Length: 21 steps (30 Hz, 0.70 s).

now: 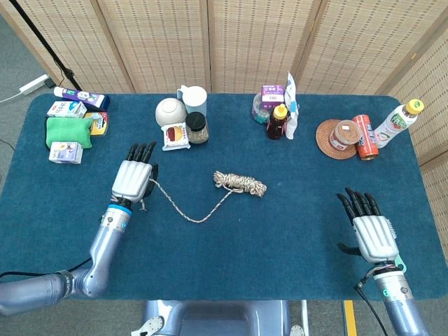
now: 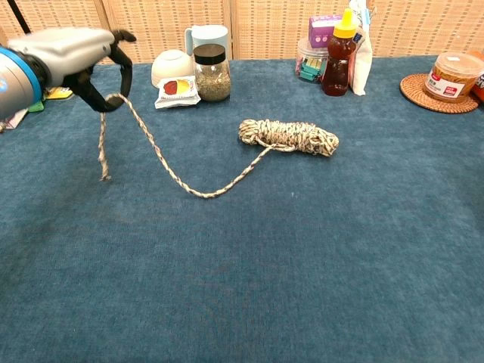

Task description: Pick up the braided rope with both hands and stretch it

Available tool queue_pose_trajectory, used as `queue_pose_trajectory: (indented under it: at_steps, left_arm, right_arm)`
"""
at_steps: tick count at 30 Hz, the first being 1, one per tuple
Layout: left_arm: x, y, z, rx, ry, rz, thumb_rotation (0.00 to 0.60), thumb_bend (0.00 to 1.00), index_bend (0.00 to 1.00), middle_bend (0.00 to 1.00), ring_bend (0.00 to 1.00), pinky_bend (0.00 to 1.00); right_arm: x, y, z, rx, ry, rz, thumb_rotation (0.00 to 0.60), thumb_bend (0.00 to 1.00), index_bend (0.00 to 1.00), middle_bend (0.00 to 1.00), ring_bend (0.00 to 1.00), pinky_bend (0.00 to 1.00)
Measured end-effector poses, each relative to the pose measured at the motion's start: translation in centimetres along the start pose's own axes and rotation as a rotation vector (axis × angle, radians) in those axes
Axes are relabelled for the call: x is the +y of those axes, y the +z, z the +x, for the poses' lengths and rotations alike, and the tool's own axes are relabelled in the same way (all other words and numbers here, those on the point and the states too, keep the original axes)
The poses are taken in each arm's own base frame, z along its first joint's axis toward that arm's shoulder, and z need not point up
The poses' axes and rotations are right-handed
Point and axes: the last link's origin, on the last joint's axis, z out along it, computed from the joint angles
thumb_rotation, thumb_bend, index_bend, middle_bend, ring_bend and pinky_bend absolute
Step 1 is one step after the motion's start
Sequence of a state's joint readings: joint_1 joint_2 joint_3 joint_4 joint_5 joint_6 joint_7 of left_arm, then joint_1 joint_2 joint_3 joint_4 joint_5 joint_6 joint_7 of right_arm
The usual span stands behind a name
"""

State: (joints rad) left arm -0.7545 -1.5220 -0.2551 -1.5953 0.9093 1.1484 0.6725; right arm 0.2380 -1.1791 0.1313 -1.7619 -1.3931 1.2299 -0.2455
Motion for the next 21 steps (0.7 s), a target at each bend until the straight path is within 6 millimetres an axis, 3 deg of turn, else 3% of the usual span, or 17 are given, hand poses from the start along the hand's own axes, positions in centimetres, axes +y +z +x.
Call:
queue_pose_trajectory:
  at_steps: [4,11,21]
  left_arm:
    - [-0.4,-1.0,2.3,0.061,0.033,-0.019,0.6,0.41,0.62,0.0,0.0,0.0]
    - [-1.5,-2.8,5.6,0.168,0.1,-0.044,0.6,0.41,0.62,0.0,0.0,0.0]
    - [-1.8,-3.8,6.4,0.178,0.12,-0.062,0.6,0.41,0.63,0.0,0.0,0.0]
  right_arm:
    - [-1.4,3.3,-0.2,-0.06,0.058,0.032,0.6,0.0,0.0,0.0,0.0,0.0]
    - [-7.1,9.9,-1.3,-0.133,0.105,0.121,0.6,0.0,0.0,0.0,0.0,0.0]
    - [-11.5,13.5,-2.3,-0.181,0.13,0.136,0.6,0.0,0.0,0.0,0.0,0.0]
